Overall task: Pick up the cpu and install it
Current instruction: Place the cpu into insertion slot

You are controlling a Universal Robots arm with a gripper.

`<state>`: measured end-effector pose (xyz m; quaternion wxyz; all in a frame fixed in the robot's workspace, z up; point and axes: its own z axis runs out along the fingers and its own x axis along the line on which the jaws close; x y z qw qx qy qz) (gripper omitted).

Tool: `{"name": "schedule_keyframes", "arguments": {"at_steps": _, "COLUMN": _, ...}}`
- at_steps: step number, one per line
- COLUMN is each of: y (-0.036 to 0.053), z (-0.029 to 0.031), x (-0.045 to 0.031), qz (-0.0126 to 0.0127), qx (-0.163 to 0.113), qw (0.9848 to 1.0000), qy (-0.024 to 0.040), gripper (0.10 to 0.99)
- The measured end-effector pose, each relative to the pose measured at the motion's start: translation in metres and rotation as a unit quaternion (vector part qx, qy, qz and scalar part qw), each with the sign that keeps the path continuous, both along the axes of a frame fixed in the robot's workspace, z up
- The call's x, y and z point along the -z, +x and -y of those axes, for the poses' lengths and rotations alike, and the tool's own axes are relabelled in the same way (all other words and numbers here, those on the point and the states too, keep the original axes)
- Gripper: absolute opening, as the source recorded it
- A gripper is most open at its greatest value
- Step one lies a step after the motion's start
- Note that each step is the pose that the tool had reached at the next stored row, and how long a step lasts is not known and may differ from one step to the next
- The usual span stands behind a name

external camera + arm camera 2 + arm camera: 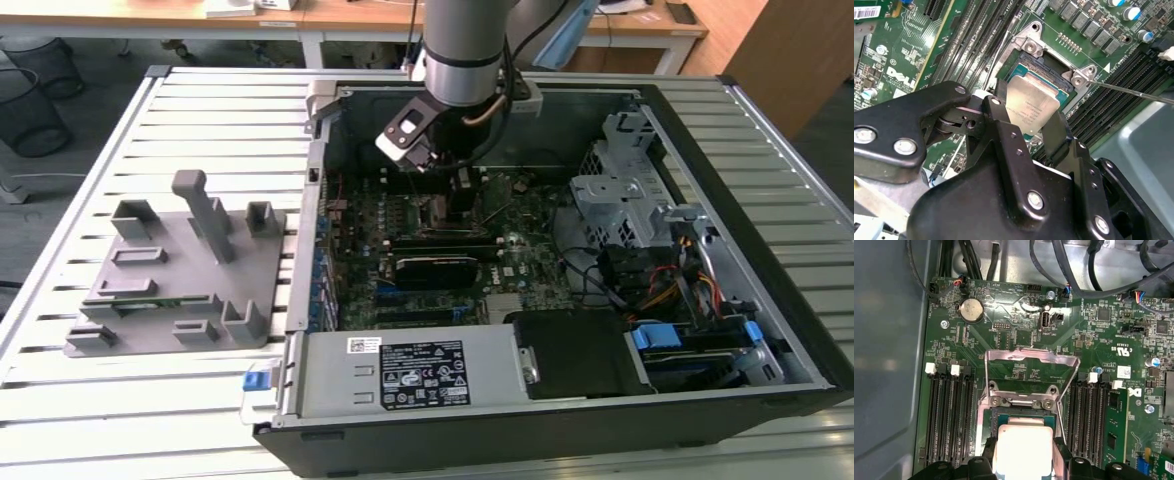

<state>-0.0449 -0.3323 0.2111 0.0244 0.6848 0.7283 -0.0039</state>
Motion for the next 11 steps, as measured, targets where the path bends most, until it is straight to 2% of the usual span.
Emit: {"name": "schedule_keyframes", "arguments": {"at_steps": 11, "y": -0.0006, "z": -0.0010, "x": 0.0021, "qz": 0.0000, "qx": 0.001, "qw": 1.0000, "qy": -0.0001, "gripper": 0.529}}
